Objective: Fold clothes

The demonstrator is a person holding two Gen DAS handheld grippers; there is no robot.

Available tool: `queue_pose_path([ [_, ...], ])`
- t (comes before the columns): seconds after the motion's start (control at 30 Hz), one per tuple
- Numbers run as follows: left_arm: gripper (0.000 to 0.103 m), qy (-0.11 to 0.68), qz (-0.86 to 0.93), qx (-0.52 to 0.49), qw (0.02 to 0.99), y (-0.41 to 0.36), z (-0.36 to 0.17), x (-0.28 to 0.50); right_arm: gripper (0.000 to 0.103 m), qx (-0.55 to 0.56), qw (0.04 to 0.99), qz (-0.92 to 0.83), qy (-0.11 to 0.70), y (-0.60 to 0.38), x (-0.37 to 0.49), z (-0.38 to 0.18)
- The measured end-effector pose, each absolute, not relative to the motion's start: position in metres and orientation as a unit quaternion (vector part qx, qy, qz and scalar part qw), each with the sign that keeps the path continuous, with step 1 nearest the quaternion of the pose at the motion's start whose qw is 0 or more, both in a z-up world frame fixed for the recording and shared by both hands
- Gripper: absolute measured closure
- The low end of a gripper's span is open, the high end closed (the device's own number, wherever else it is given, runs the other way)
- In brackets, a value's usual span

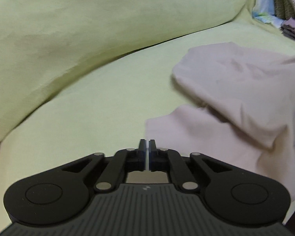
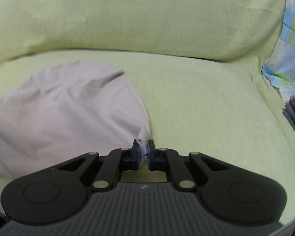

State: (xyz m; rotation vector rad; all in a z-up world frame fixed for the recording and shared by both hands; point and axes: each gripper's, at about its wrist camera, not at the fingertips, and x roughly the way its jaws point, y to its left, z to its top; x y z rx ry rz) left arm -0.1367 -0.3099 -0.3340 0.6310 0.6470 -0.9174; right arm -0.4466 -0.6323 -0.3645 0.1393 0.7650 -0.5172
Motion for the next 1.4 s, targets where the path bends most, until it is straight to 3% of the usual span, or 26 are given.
queue_pose_path([
  [0.07, 0.058, 0.302, -0.438, 0.287, 0.797, -0.317, -0.34, -0.132, 0.099, 0.038, 0.881, -0.261, 0.393, -0.627, -0.444, -0.371],
  [0.13, 0.053, 0.31, -0.448, 0.276, 0.792, -0.324, -0.347, -0.119, 0.099, 0.047, 0.868, -0.284, 0.404, -0.63, -0.45, -0.371],
  [0.2, 0.038, 0.316, -0.454, 0.273, 0.787, -0.333, -0.354, -0.11, 0.099, 0.068, 0.857, -0.302, 0.411, -0.639, -0.458, -0.373],
  [0.3, 0.04, 0.335, -0.462, 0.265, 0.777, -0.342, -0.369, -0.098, 0.098, 0.079, 0.848, -0.317, 0.418, -0.648, -0.466, -0.376],
  [0.37, 0.046, 0.343, -0.472, 0.256, 0.771, -0.346, -0.372, -0.094, 0.091, 0.075, 0.847, -0.321, 0.417, -0.646, -0.465, -0.367],
  [0.4, 0.062, 0.35, -0.48, 0.249, 0.765, -0.345, -0.372, -0.092, 0.085, 0.064, 0.85, -0.323, 0.411, -0.641, -0.464, -0.362],
  [0.47, 0.079, 0.359, -0.485, 0.242, 0.76, -0.344, -0.369, -0.091, 0.084, 0.039, 0.865, -0.318, 0.386, -0.624, -0.465, -0.349],
  [0.53, 0.077, 0.356, -0.473, 0.247, 0.767, -0.341, -0.367, -0.09, 0.083, 0.016, 0.885, -0.301, 0.356, -0.596, -0.464, -0.331],
  [0.6, 0.046, 0.364, -0.465, 0.231, 0.774, -0.329, -0.362, -0.082, 0.081, 0.015, 0.905, -0.258, 0.338, -0.567, -0.459, -0.319],
  [0.63, 0.042, 0.365, -0.464, 0.223, 0.776, -0.323, -0.36, -0.08, 0.077, 0.015, 0.914, -0.233, 0.332, -0.552, -0.456, -0.314],
  [0.73, 0.041, 0.362, -0.466, 0.215, 0.778, -0.309, -0.354, -0.067, 0.071, -0.014, 0.93, -0.169, 0.326, -0.506, -0.444, -0.311],
  [0.93, 0.041, 0.405, -0.511, 0.185, 0.735, -0.315, -0.366, -0.043, 0.068, -0.133, 0.931, -0.05, 0.336, -0.392, -0.405, -0.337],
  [1.03, 0.051, 0.414, -0.529, 0.198, 0.714, -0.324, -0.378, -0.047, 0.059, -0.186, 0.921, -0.012, 0.342, -0.345, -0.395, -0.349],
  [1.07, 0.063, 0.411, -0.53, 0.196, 0.715, -0.322, -0.379, -0.051, 0.058, -0.207, 0.916, 0.001, 0.344, -0.328, -0.393, -0.354],
  [1.1, 0.099, 0.402, -0.546, 0.191, 0.71, -0.323, -0.377, -0.055, 0.058, -0.216, 0.914, 0.008, 0.344, -0.319, -0.391, -0.355],
  [1.4, 0.102, 0.398, -0.555, 0.161, 0.712, -0.314, -0.377, -0.056, 0.057, -0.332, 0.878, 0.068, 0.338, -0.243, -0.377, -0.387],
])
